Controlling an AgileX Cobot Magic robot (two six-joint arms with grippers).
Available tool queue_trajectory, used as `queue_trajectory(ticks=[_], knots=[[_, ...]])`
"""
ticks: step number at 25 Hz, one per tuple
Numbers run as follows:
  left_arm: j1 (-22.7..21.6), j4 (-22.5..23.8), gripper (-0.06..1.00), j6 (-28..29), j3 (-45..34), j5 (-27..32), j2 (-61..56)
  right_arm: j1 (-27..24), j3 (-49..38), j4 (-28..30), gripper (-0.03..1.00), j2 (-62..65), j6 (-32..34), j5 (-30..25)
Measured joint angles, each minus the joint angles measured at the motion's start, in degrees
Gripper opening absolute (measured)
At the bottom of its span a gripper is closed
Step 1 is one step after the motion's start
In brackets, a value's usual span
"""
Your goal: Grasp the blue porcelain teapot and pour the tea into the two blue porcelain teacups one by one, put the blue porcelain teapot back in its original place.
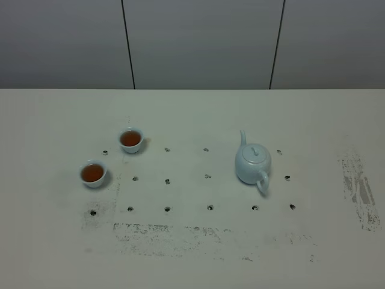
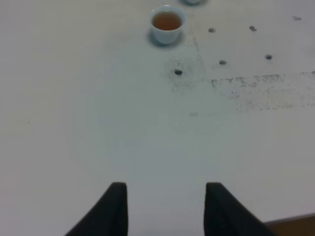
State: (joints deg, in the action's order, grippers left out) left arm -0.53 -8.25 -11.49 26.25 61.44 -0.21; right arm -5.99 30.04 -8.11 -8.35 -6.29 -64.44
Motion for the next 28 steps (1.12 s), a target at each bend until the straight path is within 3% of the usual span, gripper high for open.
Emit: queue_trajectory(ticks=[10,28], knots=[[0.0,0.0,0.42,0.0,0.0,0.0,0.0,0.0,0.0,0.7,0.34,8.6,0.3,0.2],[0.0,0.0,0.42,0.0,0.0,0.0,0.0,0.0,0.0,1.1,0.34,8.7,0.6,0.2]])
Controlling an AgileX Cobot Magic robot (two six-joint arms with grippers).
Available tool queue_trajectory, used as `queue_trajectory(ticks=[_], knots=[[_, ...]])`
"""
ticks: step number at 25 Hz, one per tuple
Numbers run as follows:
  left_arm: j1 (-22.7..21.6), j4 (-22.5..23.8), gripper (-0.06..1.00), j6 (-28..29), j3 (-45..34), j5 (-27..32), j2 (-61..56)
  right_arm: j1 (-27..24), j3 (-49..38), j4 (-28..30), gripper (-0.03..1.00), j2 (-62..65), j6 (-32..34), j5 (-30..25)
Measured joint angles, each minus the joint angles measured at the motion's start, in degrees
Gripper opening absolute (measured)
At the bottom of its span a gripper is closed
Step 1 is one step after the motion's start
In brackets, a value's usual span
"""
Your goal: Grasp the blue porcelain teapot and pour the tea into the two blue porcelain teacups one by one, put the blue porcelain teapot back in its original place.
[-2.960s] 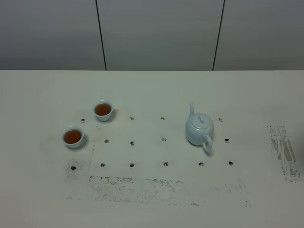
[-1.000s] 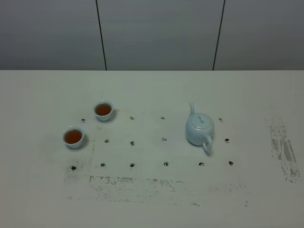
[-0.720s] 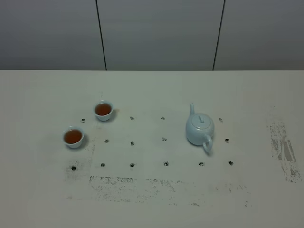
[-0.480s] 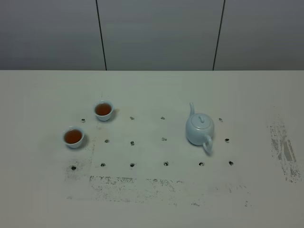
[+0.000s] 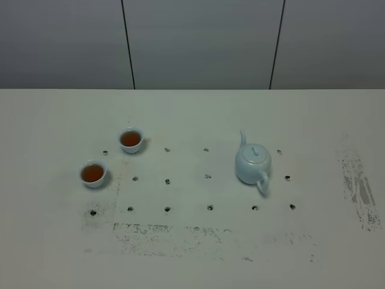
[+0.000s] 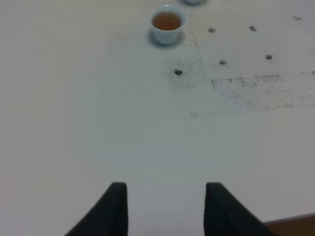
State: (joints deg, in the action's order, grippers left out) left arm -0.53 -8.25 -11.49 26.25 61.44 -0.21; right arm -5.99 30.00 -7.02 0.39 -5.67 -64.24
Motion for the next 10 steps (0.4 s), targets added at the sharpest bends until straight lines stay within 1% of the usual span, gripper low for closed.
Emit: queue_trajectory(ticks=[10], knots=[[0.0,0.0,0.42,0.0,0.0,0.0,0.0,0.0,0.0,0.0,0.34,0.0,0.0,0.0]])
